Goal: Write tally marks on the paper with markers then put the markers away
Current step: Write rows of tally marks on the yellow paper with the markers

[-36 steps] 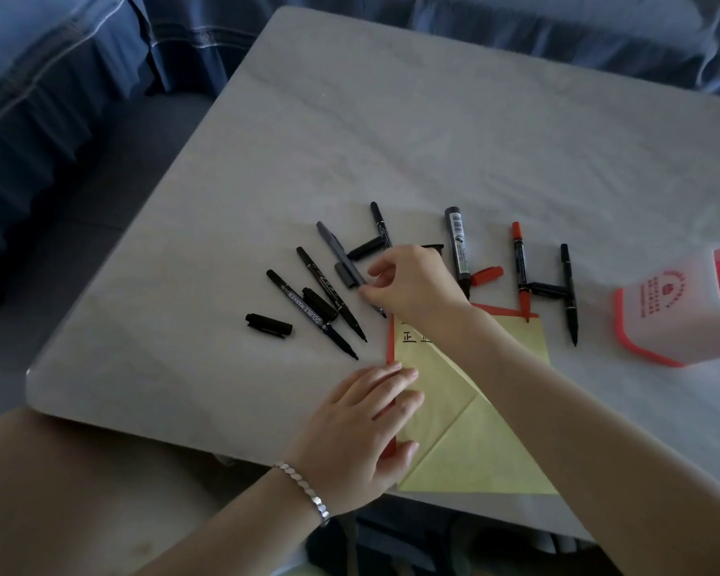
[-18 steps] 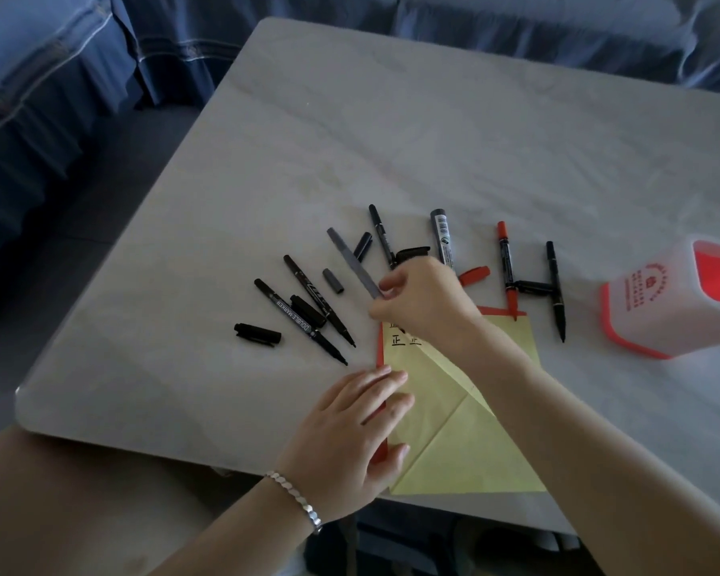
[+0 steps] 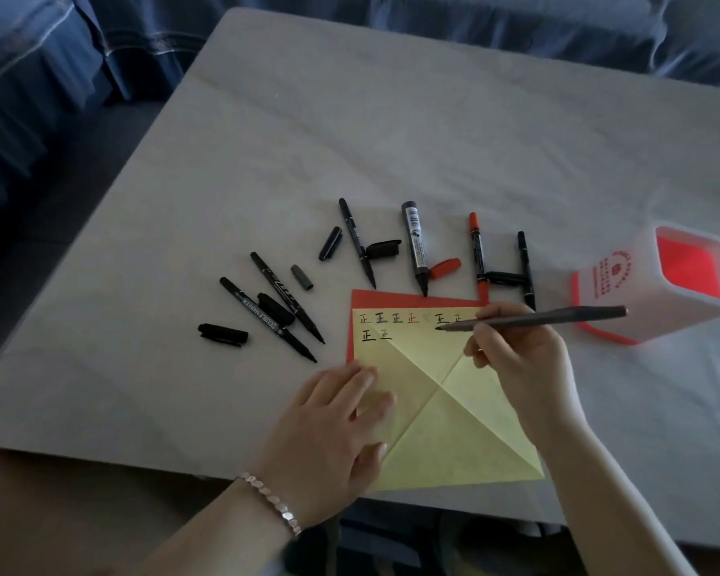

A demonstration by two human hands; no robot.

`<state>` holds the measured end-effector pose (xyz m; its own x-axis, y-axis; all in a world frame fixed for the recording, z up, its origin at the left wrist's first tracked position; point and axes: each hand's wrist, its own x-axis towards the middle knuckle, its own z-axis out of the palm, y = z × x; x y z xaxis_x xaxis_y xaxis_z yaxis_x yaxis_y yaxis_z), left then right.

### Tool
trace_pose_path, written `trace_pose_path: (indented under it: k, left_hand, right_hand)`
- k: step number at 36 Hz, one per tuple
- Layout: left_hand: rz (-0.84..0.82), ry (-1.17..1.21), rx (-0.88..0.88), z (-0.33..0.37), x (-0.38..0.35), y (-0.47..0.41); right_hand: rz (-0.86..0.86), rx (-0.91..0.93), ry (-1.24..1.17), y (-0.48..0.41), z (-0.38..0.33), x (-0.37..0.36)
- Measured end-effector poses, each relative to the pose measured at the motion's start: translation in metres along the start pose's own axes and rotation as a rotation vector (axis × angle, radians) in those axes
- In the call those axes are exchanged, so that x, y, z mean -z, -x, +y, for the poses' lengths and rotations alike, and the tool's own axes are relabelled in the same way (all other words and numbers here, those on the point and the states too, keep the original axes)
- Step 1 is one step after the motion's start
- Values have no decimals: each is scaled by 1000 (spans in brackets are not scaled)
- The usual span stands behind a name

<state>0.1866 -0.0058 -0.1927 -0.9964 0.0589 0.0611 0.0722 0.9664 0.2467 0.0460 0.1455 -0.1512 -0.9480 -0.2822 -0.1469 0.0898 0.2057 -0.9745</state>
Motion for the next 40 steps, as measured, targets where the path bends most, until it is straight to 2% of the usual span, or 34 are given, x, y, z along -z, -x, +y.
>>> trace_pose_path:
  k: [5,13,19,26,30,40]
  left_hand:
    - [18,6,17,9,-2,-9]
    - [10,91,4,10,-16,-13]
    - [-4,89,-12,9,-18,-13]
    - [19,107,8,9,-18,-14]
    - [33,133,10,10,-18,-14]
    - [17,160,18,9,-17,-14]
  right_hand:
    - [-21,50,-86,1,3,-9]
    - [29,90,-45,-5,9,-33]
    - [-1,156,5,-10,13,-46]
    - [221,129,11,-11,20,-57]
    - [291,125,19,-11,25,-60]
    - [264,182,158,-12,30,-59]
